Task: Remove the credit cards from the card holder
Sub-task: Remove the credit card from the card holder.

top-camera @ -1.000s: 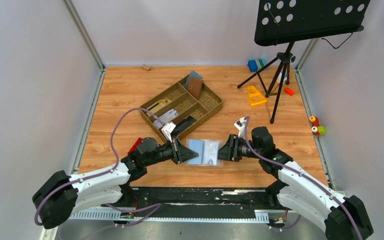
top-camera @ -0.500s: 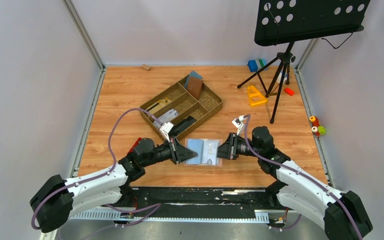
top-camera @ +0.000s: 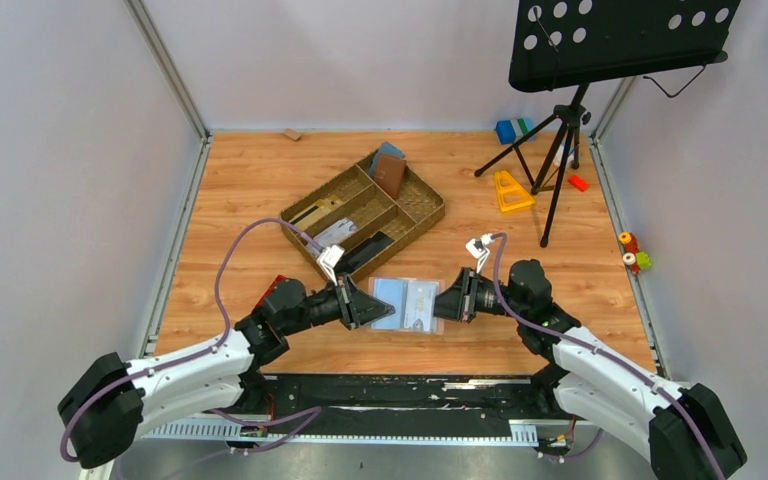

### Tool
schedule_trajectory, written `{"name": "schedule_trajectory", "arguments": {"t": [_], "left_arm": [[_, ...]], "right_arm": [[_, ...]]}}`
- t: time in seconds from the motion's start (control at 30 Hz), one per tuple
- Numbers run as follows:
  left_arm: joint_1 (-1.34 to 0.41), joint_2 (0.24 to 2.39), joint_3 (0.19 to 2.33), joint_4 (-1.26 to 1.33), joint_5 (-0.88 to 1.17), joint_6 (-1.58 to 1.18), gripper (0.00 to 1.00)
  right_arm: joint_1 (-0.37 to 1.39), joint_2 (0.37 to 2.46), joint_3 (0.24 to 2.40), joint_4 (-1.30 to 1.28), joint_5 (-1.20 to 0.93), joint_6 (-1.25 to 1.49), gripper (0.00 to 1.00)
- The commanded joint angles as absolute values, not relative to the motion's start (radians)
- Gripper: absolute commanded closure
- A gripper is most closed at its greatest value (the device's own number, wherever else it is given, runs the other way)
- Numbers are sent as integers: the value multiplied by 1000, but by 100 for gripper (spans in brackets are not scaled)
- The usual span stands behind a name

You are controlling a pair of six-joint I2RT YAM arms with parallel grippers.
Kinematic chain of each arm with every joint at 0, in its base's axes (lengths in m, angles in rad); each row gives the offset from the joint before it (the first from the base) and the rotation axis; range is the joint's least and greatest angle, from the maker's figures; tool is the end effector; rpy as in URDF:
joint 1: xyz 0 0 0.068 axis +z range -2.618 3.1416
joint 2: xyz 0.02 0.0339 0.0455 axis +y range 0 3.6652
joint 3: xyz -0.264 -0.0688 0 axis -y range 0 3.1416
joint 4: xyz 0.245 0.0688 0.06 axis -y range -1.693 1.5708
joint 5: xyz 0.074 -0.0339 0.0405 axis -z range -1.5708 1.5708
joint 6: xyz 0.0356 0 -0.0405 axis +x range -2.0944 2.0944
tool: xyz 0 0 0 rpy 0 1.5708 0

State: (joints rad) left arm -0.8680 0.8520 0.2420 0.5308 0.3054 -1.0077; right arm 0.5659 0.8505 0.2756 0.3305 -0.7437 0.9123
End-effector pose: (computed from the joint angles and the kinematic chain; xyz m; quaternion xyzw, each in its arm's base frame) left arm 0.1140 -0.1511 0.2125 0.0523 0.7314 -0.6068 0.3066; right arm 0.1401 0.1176 0.2048 -0.0938 0.7617 0.5980 0.2310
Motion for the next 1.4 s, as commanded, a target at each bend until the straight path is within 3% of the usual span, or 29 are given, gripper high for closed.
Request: {"name": "schedule_trajectory", "arguments": {"t": [0.0,0.23,0.43,0.6,0.73,0.8,0.97,1.17,1.37], "left_arm": [[-864,929,259,701,318,-1013,100],[-865,1066,274,842,376,-1048,100],[-865,1042,250,801,346,-1039,100],[-864,965,230,693,293,-1001,84],[-864,938,238,637,282,-967,44],[-864,948,247,637,294,-954,34],[-891,1051,307,656,310,-927,33],[-930,1215,360,765,327,-934,12],[-934,1273,401,735,324,-909,8]], "right_arm": [[653,847,350,343,-711,898,100],[722,926,423,281,-667,848,100],[721,866,449,104,-577,794,100],[715,804,467,-44,-494,795,100],[715,802,502,-120,-466,784,100],[717,827,531,-167,-449,776,100],[771,967,672,-344,-320,741,100],[865,1163,859,-594,-76,762,100],[895,1269,940,-718,60,802,100]]}}
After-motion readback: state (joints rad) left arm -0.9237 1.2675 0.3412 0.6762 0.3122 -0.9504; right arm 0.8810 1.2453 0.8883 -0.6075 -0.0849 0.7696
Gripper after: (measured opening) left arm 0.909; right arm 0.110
